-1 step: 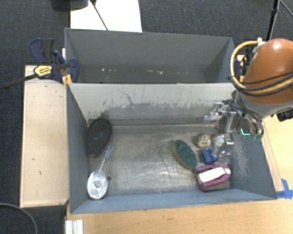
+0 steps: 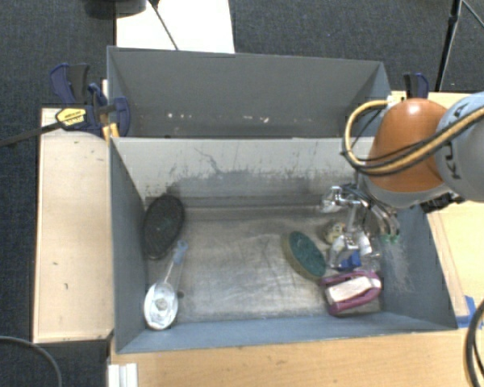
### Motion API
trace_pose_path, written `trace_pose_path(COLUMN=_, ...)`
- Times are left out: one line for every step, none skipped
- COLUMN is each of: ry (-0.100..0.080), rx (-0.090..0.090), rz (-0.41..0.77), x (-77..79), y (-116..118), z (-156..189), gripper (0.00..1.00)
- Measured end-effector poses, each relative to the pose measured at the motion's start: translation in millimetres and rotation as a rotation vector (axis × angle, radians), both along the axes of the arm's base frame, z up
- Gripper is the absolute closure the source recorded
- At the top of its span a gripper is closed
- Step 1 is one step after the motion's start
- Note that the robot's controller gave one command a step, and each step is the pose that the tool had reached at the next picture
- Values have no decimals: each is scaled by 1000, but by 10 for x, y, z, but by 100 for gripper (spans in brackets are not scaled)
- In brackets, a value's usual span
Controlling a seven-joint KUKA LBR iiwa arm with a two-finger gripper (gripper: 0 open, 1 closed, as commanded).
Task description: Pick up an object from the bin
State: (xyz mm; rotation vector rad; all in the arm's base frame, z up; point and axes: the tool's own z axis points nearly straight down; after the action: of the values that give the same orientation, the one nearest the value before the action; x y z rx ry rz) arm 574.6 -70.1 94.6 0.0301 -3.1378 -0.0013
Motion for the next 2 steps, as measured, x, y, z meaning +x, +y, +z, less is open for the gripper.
trace_pose_path(ry=-5, rx=2, rz=501, x=-47, y=108, z=-176, gripper=0)
trace_pose_path(ry=-6, rx=1, rz=500, x=-45, y=104, z=-172, gripper=100)
